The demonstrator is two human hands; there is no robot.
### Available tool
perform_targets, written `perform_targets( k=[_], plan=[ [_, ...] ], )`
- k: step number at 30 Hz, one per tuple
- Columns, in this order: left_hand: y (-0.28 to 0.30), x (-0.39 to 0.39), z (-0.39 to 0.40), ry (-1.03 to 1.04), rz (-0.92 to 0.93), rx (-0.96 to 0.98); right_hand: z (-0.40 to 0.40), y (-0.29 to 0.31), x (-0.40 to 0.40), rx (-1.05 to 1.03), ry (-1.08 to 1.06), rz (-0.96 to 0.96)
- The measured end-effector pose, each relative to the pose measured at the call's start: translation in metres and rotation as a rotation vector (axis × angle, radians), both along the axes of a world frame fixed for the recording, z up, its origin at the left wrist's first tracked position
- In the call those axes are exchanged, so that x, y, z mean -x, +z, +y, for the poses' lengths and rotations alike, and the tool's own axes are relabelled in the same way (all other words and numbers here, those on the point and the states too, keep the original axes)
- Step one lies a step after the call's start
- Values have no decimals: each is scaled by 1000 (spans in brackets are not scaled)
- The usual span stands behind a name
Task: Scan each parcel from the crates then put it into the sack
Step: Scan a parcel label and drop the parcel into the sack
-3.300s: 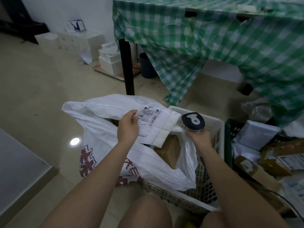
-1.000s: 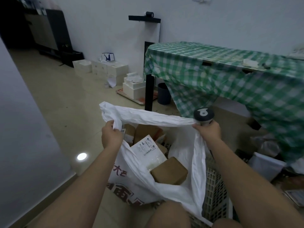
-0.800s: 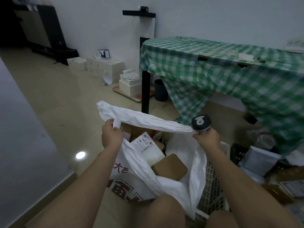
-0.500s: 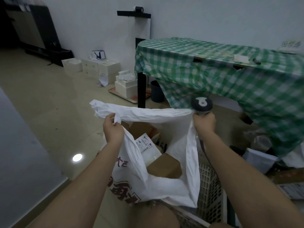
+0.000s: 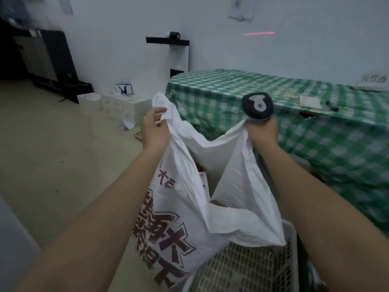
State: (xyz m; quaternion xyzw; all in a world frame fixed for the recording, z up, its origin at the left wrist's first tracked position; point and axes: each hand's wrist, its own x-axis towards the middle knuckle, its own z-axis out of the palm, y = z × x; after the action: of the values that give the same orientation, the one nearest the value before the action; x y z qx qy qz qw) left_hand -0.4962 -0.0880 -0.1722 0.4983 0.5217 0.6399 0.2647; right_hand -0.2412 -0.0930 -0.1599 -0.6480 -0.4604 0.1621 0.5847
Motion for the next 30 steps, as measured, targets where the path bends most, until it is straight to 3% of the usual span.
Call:
perform_targets(
  k=[4, 8, 15, 21, 30],
  plan=[
    [-47, 15, -21, -8, 114, 95, -30, -48, -19, 193, -29, -68],
    [-71, 33, -45, 38, 155, 169, -70, -75, -26, 248, -110, -42],
    [-75, 59, -74, 34, 169, 211, -112, -42, -18, 67, -250, 17],
    [-93, 73, -109, 3, 174, 295, -143, -77, 2, 290, -203, -28],
    [-107, 93, -135, -20, 176, 405, -168, -82, 27, 291, -125, -25]
  ],
)
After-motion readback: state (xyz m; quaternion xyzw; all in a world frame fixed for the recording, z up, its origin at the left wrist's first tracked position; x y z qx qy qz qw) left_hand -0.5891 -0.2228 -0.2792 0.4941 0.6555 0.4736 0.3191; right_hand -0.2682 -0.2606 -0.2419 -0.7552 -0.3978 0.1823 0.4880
